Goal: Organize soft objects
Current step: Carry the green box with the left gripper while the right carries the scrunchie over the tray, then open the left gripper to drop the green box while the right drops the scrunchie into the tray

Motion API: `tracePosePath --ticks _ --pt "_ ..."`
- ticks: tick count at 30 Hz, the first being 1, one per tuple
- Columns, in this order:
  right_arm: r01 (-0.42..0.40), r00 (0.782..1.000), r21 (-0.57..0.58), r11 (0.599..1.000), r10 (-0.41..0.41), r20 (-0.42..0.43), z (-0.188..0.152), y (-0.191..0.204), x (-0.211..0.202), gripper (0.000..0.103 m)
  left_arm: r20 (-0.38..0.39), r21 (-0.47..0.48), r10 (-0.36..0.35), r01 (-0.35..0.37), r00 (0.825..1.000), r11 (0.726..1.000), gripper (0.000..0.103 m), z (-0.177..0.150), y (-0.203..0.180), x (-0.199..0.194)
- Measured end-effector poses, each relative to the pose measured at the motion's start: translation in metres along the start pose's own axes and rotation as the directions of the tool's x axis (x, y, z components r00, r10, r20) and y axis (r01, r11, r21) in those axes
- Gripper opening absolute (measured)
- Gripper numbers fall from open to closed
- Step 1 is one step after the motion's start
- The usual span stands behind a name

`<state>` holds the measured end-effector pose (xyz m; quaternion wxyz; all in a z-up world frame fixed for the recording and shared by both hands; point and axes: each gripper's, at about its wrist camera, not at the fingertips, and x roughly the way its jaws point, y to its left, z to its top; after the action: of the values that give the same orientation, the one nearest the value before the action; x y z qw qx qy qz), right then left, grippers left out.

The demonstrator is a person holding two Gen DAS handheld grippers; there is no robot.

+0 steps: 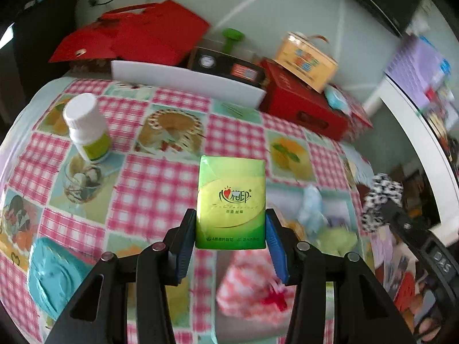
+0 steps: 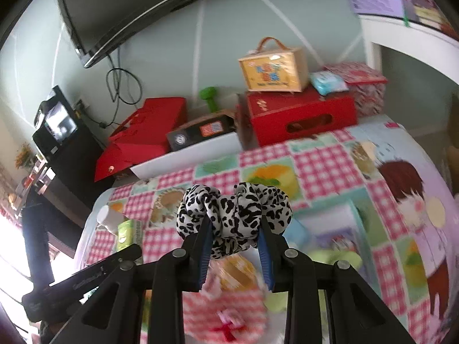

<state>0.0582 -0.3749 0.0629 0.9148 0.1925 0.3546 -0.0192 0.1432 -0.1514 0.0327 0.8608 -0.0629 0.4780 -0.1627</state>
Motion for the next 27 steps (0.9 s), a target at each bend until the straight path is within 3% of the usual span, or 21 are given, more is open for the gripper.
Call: tracePosePath --ticks 9,16,23,25,27 --pt "0.062 0.993 0.027 0.998 -0.059 -0.106 -0.033 -0.026 0.009 0.033 -0.080 0.108 -0.009 0.018 0.997 0.994 0.048 -0.039 -0.034 0.011" --pt "0.117 0.972 0.004 0.993 -0.114 -0.207 -0.049 -0.032 0.032 0.034 -0.160 0.164 0.009 0.017 0.987 0.986 0.049 -0.061 -0.051 0.032" --pt "0.159 0.958 -0.007 0.987 -0.156 -0.238 -0.057 -0.038 0.037 0.035 -0.176 0.184 0.022 0.011 0.984 0.983 0.049 -0.068 -0.055 0.037" --pt "0.160 0.959 -0.002 0.987 -0.156 -0.238 -0.058 -0.038 0.036 0.039 -0.177 0.179 0.016 0.017 0.984 0.984 0.051 -0.070 -0.054 0.035" --pt "0.156 0.960 0.000 0.988 -0.151 -0.237 -0.059 -0.038 0.034 0.051 -0.171 0.172 0.005 0.025 0.985 0.985 0.056 -0.072 -0.052 0.031"
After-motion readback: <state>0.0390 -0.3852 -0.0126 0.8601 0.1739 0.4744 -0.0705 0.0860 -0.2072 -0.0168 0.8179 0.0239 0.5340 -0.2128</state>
